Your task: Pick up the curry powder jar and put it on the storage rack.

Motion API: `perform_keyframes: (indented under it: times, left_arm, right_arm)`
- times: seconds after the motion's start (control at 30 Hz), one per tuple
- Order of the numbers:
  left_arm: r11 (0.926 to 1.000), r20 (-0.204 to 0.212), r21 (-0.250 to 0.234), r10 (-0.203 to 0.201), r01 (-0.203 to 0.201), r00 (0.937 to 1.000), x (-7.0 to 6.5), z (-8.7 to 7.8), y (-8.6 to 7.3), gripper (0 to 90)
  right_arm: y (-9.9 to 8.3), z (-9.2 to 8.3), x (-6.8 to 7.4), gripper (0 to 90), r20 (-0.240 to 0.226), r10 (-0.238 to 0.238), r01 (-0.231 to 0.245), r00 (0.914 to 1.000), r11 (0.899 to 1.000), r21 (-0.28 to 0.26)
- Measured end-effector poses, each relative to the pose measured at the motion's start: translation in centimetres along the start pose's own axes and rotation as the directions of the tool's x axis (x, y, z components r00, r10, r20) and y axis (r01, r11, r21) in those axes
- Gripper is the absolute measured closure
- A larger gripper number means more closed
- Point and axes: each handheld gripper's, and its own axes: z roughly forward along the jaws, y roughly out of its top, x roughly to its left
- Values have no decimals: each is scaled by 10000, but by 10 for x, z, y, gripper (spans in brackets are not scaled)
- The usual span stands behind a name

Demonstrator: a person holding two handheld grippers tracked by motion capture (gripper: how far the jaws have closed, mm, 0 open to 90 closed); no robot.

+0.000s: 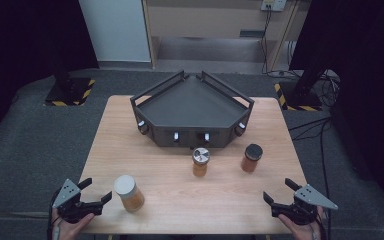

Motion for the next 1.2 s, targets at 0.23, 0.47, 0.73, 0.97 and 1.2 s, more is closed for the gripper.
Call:
perform_keyframes:
  times: [0.23, 0.47, 0.73, 0.97, 1.2]
  left_arm:
    - [10000, -42, -56, -6, 6, 10000, -1, -1, 0, 41]
    - [10000, -17, -71, -3, 3, 10000, 0, -1, 0, 41]
    - [9999, -37, -142, 42, -43, 10000, -1, -2, -1, 42]
    - [9998, -213, -144, -152, 149, 9997, -2, -2, 0, 42]
    - [9988, -455, -378, -323, 306, 9984, -2, -6, 2, 43]
  right_arm:
    - [0, 0, 0, 64, -4, -15, 15, 10000, 10000, -14]
    - [0, 0, 0, 63, -8, -5, 5, 10000, 10000, -13]
    - [0, 0, 0, 63, -9, -17, 17, 10000, 10000, 2]
    - [0, 0, 1, 64, 8, -23, 23, 10000, 10000, -3]
    - [0, 0, 1, 65, 47, 5, -5, 10000, 10000, 18]
